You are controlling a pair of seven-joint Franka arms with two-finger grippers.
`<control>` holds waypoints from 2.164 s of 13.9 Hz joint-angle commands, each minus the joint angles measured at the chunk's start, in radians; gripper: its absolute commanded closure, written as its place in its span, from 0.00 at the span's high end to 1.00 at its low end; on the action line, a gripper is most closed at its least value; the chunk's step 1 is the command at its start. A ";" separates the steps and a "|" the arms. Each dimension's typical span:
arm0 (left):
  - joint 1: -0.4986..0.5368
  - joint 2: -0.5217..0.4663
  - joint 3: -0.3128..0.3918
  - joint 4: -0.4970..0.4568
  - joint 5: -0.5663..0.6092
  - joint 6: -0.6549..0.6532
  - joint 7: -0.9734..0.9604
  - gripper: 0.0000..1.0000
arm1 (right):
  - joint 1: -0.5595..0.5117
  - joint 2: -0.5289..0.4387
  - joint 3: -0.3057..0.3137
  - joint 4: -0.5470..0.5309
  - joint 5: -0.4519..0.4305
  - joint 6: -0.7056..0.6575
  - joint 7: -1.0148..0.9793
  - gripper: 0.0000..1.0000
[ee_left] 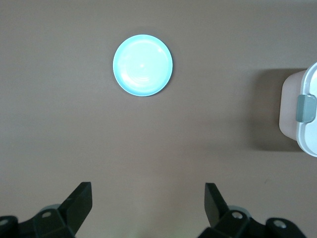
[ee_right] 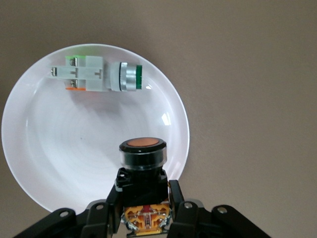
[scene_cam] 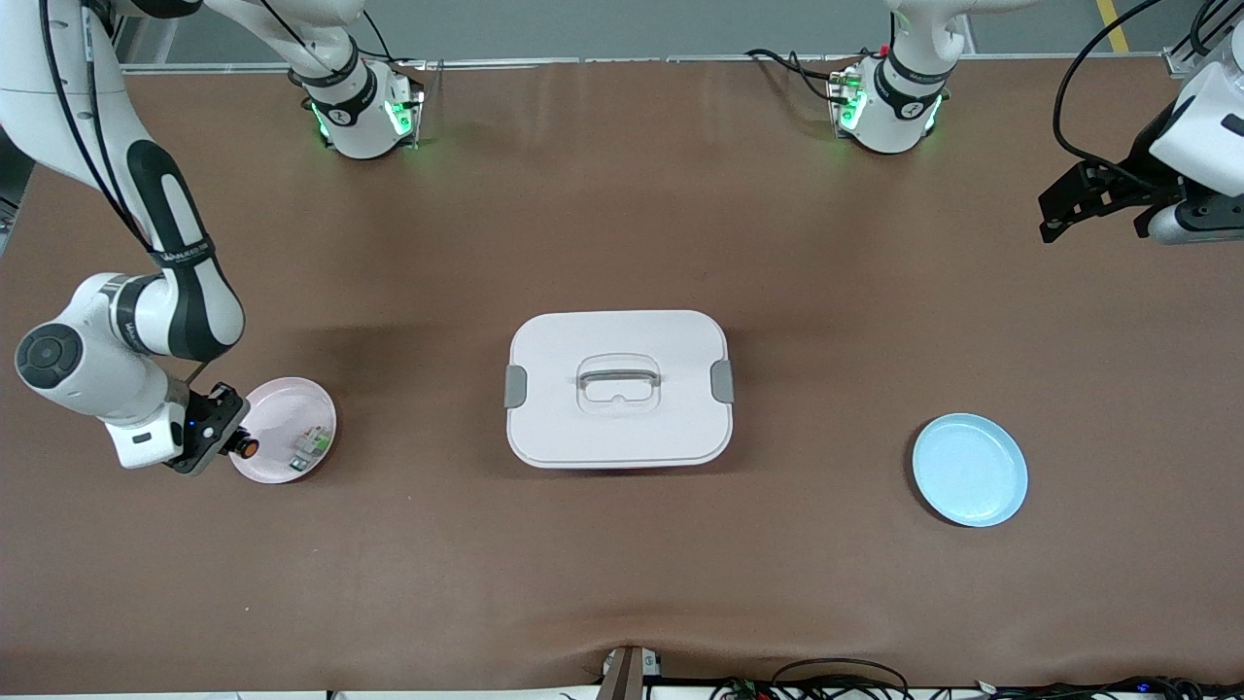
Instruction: Transfer orange switch to right arm and place
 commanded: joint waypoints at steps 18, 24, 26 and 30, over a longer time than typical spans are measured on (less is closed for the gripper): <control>0.000 -0.012 0.006 -0.021 -0.017 0.014 0.022 1.00 | 0.008 0.051 0.018 0.006 -0.005 -0.046 -0.012 1.00; -0.001 -0.015 0.005 -0.021 -0.017 0.010 0.021 1.00 | 0.014 -0.081 0.036 0.017 0.028 -0.220 0.027 1.00; 0.000 -0.017 0.006 -0.021 -0.017 0.005 0.021 1.00 | 0.032 -0.151 0.049 0.015 0.043 -0.334 0.190 1.00; -0.001 -0.017 0.005 -0.021 -0.017 0.003 0.013 1.00 | 0.110 -0.300 0.047 0.006 0.043 -0.533 0.513 1.00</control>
